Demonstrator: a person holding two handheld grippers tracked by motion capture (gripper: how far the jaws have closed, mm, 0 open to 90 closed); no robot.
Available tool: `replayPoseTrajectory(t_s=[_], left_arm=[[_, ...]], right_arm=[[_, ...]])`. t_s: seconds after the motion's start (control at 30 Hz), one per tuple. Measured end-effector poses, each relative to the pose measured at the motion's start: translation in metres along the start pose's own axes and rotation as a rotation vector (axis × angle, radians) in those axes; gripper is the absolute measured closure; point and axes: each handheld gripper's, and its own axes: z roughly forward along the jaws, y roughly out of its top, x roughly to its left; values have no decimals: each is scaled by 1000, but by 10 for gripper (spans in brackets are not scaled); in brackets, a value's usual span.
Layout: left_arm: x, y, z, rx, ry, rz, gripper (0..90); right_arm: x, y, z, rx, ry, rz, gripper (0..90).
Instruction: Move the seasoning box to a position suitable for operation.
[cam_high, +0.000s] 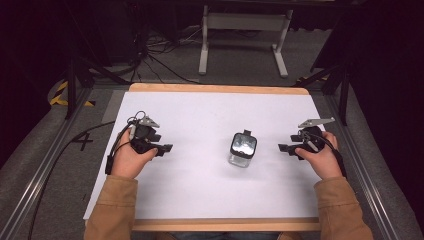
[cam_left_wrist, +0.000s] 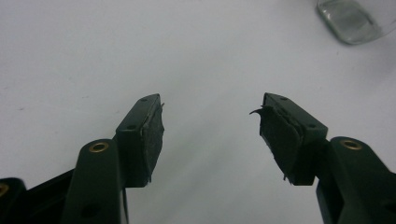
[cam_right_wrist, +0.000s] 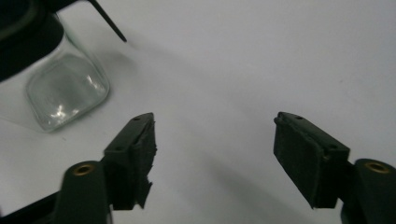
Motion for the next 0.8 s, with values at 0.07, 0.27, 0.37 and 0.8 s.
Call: replayPoseTrajectory(t_s=[0.07,0.27,0.37,0.8], left_arm=[[1,-1,0,-1,4,-26,386],[-2,-2,-2,9,9,-12,337],[-5,-3,-7,-29,7,4,428],[-17,0,-4,-56,-7,32,562]], right_arm=[[1,-1,-3,-9,9,-20,246],[12,2,-1,9,32,-75,251],[20,6,-2,-18,46,-110,382],[57,11,14,-4,118,-150,900]])
